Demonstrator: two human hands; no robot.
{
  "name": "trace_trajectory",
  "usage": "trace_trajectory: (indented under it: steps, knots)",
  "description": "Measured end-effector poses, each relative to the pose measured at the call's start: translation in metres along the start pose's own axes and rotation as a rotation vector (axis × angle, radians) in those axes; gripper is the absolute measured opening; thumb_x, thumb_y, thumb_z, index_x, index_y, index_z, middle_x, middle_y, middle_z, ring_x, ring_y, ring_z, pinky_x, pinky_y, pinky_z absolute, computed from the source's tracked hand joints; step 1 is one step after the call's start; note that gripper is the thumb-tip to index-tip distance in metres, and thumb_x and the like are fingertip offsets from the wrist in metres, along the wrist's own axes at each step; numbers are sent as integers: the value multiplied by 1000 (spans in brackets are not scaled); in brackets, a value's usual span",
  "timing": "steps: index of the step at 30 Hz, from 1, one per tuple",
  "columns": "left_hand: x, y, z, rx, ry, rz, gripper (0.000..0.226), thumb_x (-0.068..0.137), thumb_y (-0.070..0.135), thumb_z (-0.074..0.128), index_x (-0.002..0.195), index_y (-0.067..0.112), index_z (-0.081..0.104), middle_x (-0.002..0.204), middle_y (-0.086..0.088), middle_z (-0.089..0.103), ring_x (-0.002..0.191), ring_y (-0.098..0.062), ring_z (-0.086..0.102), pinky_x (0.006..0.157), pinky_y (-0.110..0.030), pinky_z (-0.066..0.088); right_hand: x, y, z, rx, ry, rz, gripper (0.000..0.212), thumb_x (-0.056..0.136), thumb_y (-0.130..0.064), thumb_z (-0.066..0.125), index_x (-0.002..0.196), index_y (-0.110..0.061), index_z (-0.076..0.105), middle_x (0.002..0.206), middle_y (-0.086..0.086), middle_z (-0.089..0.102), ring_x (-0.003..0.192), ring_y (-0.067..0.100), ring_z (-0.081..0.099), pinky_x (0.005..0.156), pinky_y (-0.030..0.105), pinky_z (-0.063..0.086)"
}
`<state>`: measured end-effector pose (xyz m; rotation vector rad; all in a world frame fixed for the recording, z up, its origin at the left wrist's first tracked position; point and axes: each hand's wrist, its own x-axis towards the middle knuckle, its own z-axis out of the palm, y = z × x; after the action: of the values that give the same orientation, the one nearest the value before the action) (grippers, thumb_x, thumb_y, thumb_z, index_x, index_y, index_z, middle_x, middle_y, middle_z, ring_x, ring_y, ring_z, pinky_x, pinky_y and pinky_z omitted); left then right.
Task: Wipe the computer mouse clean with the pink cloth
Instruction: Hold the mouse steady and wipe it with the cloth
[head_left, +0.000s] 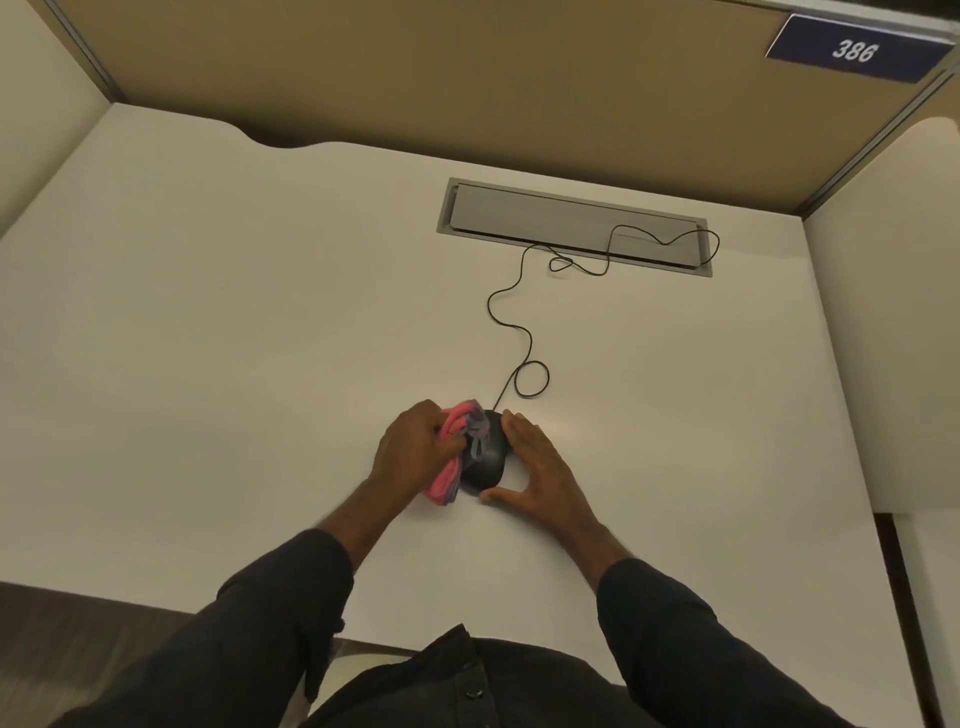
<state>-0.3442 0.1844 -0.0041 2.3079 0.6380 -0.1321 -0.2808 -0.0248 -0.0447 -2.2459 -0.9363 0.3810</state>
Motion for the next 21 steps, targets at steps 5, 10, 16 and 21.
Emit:
trace_trajectory:
  steps: [5, 10, 16, 21]
  knots:
    - [29, 12, -8, 63, -58, 11, 19, 81, 36, 73, 77, 27, 57, 82, 5, 56, 75, -17, 56, 64, -28, 37, 1, -1, -1, -4, -10, -5, 105, 76, -59, 75, 156, -13, 26, 161, -8, 19, 148, -8, 4, 120, 14, 5]
    - [27, 7, -4, 77, -35, 10, 22, 80, 36, 72, 87, 16, 66, 86, 2, 59, 78, -19, 58, 66, -30, 43, 1, -1, -2, -3, -12, -2, 105, 76, -61, 74, 156, -13, 26, 161, -10, 17, 147, -9, 2, 119, 13, 5]
    - [-11, -7, 8, -29, 65, -1, 23, 81, 32, 72, 95, 17, 61, 86, 1, 58, 74, -18, 58, 62, -28, 41, 1, 1, -1, -11, -26, 6, 104, 77, -66, 68, 156, -15, 24, 161, -10, 16, 148, -7, 3, 120, 15, 6]
    - [-48, -21, 16, -74, 74, -2, 29, 82, 34, 73, 103, 18, 59, 88, 9, 57, 75, -10, 58, 66, -26, 49, 1, 2, 1, -9, -27, 13, 104, 78, -68, 67, 157, -15, 24, 162, -10, 17, 150, 0, 8, 121, 20, 10]
